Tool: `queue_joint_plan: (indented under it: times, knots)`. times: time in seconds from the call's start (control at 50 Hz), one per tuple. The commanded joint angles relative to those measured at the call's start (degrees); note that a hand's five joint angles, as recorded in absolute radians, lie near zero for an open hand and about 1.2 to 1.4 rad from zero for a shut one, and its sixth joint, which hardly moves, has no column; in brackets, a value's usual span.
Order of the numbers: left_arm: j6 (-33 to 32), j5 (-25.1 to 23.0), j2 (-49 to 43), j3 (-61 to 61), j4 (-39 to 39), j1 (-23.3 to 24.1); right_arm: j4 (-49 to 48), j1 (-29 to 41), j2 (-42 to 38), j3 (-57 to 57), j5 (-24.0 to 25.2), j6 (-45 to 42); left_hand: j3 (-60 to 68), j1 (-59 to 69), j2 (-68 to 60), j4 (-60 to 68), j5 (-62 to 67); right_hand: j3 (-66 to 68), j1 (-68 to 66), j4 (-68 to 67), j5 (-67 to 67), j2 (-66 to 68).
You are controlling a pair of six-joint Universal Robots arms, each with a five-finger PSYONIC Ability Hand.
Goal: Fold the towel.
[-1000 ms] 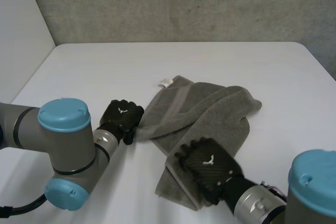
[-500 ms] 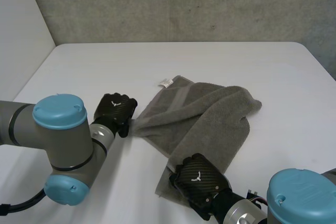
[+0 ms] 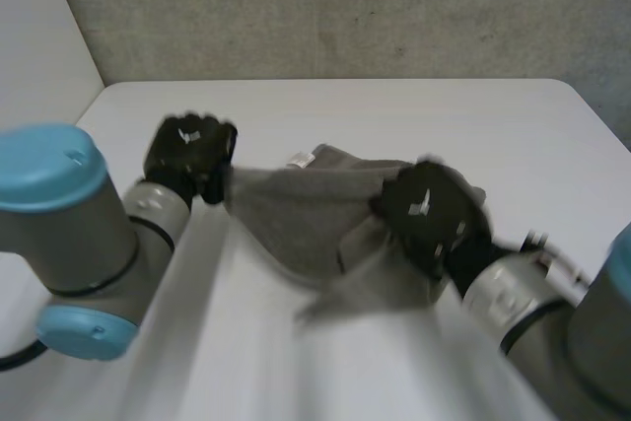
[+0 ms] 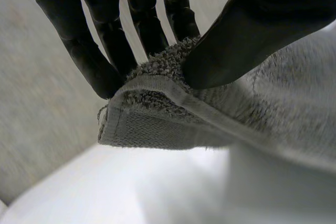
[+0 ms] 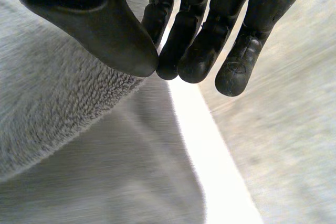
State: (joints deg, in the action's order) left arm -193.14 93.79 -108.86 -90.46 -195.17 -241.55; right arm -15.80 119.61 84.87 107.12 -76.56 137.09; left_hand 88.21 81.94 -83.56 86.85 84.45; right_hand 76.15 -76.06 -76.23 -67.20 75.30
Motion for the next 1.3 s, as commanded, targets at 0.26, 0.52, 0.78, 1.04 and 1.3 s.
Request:
queue_joint_plan:
  times: [0.26,0.52,0.78,1.04,1.3]
  knots:
    - [15.69,-0.63,12.26,-0.06,14.82,-3.4,16.42,-4.47,-11.73,-23.44,11.87,-5.75,-8.21,-1.94,3.56,-6.85,-14.45,3.85,-3.94,-3.77,-2.8,4.7]
    - [15.34,-3.17,11.3,-10.61,13.77,-11.39,25.72,-14.3,-17.02,-24.32,19.5,-35.02,-8.21,-1.94,3.56,-6.85,-14.45,3.85,-3.94,-3.77,-2.8,4.7]
    - [16.22,-6.61,11.47,-7.81,13.24,-10.61,28.55,-16.42,-16.67,-23.35,24.01,-12.78,-8.21,-1.94,3.56,-6.85,-14.45,-46.89,46.8,46.98,47.94,-46.05]
    - [16.22,-6.08,12.35,-3.05,13.15,-6.39,20.74,-16.69,-6.13,-16.86,15.07,35.23,-8.21,-1.94,3.56,-6.85,-14.45,-44.87,44.78,44.95,45.92,-44.02]
    - [16.22,-6.17,12.35,-3.93,13.06,-4.19,18.88,-14.14,-4.98,-15.89,5.64,52.76,-8.21,-1.94,3.56,-6.85,-14.45,-46.38,46.29,46.47,47.44,-45.54]
